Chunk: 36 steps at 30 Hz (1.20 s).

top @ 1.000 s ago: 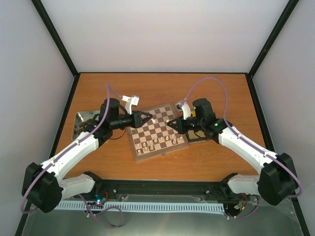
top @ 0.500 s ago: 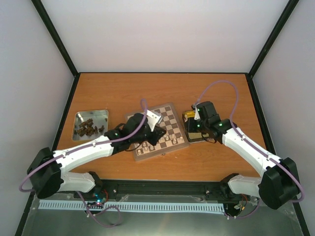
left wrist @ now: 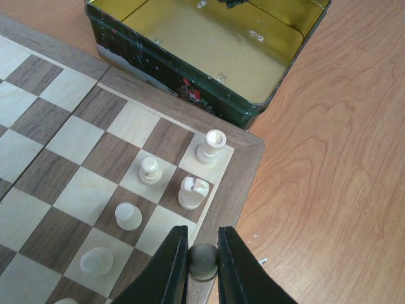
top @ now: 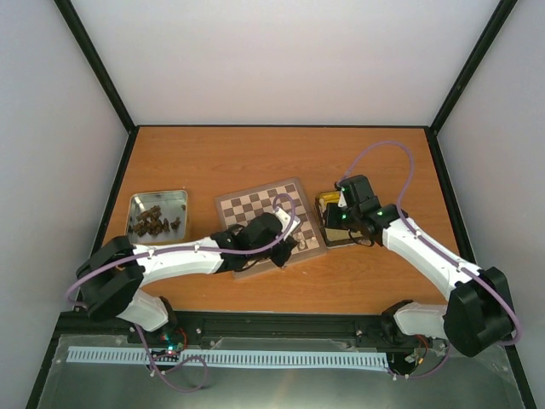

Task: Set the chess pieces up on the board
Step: Place the chess piece on the chessboard.

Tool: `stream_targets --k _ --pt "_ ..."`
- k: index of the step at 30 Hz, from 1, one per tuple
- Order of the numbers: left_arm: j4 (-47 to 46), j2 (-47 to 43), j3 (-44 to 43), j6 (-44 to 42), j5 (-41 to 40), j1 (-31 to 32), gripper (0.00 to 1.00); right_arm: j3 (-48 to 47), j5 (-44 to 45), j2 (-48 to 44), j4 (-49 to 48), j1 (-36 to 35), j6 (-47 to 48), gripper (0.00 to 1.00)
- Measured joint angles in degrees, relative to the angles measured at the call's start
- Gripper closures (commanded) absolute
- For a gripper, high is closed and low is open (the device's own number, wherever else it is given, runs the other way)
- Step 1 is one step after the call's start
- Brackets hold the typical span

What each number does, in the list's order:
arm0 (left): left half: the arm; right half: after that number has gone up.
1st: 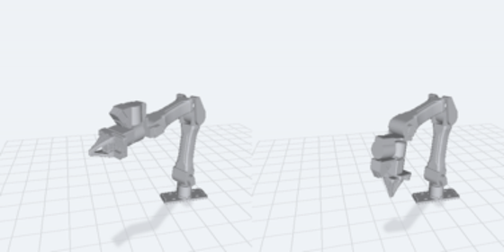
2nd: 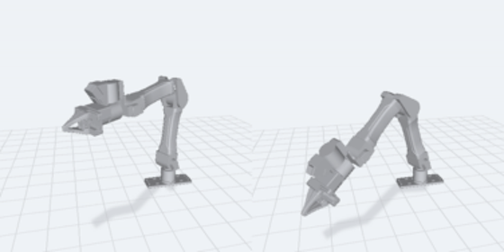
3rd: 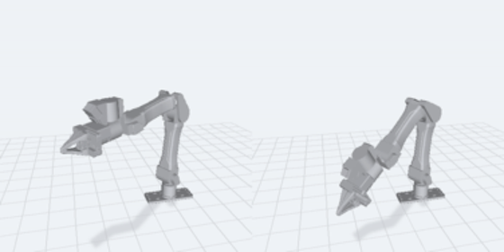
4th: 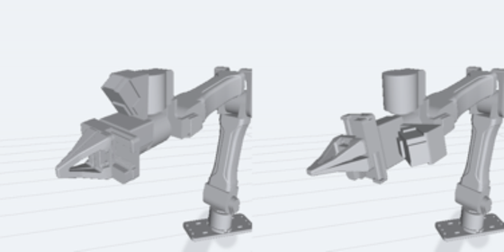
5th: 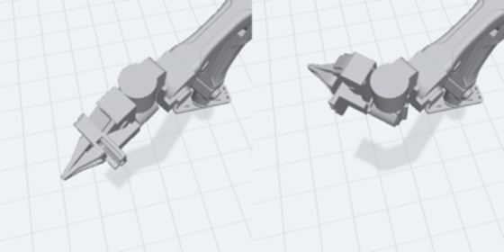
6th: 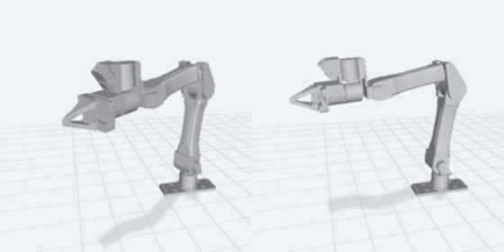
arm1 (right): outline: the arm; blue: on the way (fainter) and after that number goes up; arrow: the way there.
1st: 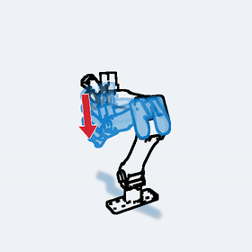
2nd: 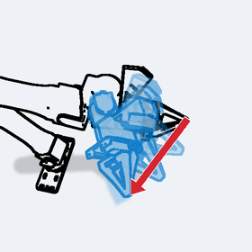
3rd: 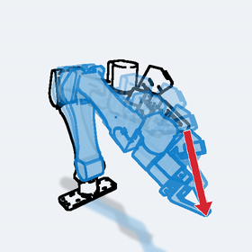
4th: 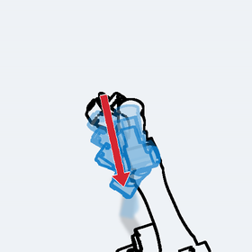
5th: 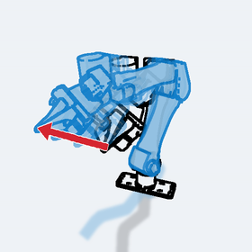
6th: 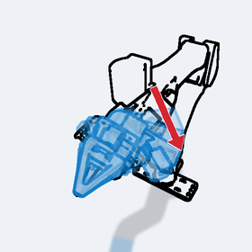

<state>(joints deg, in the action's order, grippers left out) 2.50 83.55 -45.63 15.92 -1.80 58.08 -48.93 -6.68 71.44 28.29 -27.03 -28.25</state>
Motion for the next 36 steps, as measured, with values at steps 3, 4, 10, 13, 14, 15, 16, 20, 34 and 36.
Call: stream_targets --k 3,4,10,13,14,15,16,20,34,36 --pt "-1.64 1.09 -0.04 0.0 0.09 0.02 0.98 0.0 -0.33 0.28 0.02 0.0 -0.13 0.97" --pt "-1.92 1.57 -0.07 0.0 0.09 0.04 0.98 0.0 -0.46 0.35 0.02 0.0 -0.13 0.97" --pt "-3.13 4.37 -0.07 -0.02 -0.63 0.09 0.97 -0.31 -1.14 0.76 0.11 0.0 -0.13 0.97" --pt "-4.57 4.52 0.28 -0.04 -1.27 0.09 0.97 -0.55 -1.38 0.92 0.22 0.0 -0.11 0.97" --pt "-5.4 4.52 0.55 -0.04 -1.53 0.11 0.97 -0.55 -1.49 0.94 0.24 0.0 -0.13 0.97" --pt "-6.05 4.52 0.81 -0.07 -1.7 0.11 0.97 -0.55 -1.53 0.96 0.24 0.0 -0.13 0.97" --pt "-6.78 4.52 1.16 -0.07 -1.92 0.11 0.97 -0.55 -1.57 0.96 0.26 0.0 -0.13 0.96" --pt "-8.41 5.03 2.08 -0.13 -2.93 0.11 0.96 -0.55 -1.7 0.96 0.31 0.0 -0.13 0.97" --pt "-10.49 7.56 3.3 -0.24 -4.09 0.11 0.9 -0.55 -1.7 0.96 0.63 0.0 -0.13 0.97" --pt "-10.62 7.67 3.3 -0.24 -4.11 0.11 0.86 -0.55 -1.73 0.96 0.66 0.0 -0.13 0.97"
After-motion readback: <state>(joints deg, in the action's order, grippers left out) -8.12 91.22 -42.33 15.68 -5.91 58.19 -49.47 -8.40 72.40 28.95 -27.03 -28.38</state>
